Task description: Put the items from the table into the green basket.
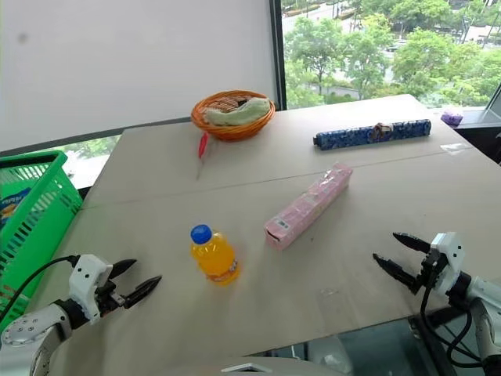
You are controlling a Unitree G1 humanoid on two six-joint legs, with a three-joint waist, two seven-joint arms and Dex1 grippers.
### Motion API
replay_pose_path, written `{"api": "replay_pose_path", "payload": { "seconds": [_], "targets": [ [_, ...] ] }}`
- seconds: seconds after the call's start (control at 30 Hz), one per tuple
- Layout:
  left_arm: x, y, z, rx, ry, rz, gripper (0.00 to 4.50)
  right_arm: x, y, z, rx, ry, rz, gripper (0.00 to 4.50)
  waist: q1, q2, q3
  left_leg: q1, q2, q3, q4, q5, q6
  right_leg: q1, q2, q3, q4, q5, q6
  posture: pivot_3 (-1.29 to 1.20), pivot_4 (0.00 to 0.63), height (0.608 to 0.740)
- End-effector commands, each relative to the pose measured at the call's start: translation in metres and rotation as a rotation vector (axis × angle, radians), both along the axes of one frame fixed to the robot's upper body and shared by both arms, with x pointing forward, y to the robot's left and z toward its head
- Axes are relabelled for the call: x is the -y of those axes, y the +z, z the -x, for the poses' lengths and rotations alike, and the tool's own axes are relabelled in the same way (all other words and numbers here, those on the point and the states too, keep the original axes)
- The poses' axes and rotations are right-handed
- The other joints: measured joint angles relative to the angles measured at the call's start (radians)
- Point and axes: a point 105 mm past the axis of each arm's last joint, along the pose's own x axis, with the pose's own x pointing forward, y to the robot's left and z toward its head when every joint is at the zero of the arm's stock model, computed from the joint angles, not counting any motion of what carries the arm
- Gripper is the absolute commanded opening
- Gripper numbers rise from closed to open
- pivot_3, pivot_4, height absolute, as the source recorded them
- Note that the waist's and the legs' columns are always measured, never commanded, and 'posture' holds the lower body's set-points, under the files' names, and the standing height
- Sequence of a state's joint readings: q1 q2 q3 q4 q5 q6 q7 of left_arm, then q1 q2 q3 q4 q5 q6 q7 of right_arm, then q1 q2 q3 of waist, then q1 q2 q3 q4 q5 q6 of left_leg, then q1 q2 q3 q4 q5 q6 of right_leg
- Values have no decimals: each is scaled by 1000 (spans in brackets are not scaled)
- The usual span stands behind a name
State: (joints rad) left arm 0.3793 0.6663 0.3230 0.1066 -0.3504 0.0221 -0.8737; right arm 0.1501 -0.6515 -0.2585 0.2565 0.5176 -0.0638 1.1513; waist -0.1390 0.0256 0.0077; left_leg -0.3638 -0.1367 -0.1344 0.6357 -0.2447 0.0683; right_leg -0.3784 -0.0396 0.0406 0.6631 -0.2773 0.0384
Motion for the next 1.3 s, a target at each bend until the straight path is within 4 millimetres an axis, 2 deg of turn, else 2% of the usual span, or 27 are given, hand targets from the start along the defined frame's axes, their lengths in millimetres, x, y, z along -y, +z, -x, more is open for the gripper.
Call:
{"api": "replay_pose_path", "payload": {
  "seconds": [0.03,0.13,0.37,0.43,0.53,0.63,0.77,0.9,1.07,1.3],
  "targets": [
    [4,5,-3,13,-21,-3,4440,2,21,-8,82,19,4,4500,2,0,0,0,0,0,0,0,0,0,0,0,0,0,0,-202,0,740],
    [8,8,-11,27,10,21,4440,1,23,-14,115,11,23,4500,11,1,1,0,0,1,0,-1,0,0,0,1,0,0,1,-202,0,740],
    [21,6,-9,27,-18,41,4440,2,23,-20,118,3,28,4500,38,-2,1,0,0,2,0,-1,0,0,0,1,-1,-1,0,-200,0,740],
    [27,10,-10,33,-43,65,4440,1,24,-21,119,10,26,4500,43,-2,2,0,0,2,0,-1,0,0,0,1,-1,0,0,-199,0,740],
    [48,24,-8,31,-159,144,4440,-3,31,-21,132,36,11,4500,45,-4,4,0,0,2,0,-1,0,0,0,1,-1,-1,0,-196,0,740],
    [72,43,-1,3,-299,229,4440,-16,48,-16,132,120,-50,4500,45,-6,9,-1,0,2,0,-1,0,0,0,1,0,-1,0,-202,0,740],
    [95,67,4,-30,-433,283,4440,-45,75,2,83,311,-124,4500,45,-2,14,-2,1,2,0,-1,1,0,0,1,-1,-1,0,-206,0,740],
    [110,82,-8,21,-479,250,4440,-73,102,12,77,454,-152,4500,45,-3,17,-3,1,2,0,-1,1,-1,0,1,-1,-1,1,-211,0,740],
    [129,88,-18,43,-526,262,4440,-94,122,12,122,539,-144,4500,45,-7,21,-3,1,3,1,-1,1,-1,0,1,-2,-1,1,-217,0,740],
    [139,81,-34,40,-540,245,4440,-104,128,10,127,580,-123,4500,46,-8,23,-5,1,3,1,-2,2,-2,0,0,-4,4,0,-234,0,740]
  ]
}}
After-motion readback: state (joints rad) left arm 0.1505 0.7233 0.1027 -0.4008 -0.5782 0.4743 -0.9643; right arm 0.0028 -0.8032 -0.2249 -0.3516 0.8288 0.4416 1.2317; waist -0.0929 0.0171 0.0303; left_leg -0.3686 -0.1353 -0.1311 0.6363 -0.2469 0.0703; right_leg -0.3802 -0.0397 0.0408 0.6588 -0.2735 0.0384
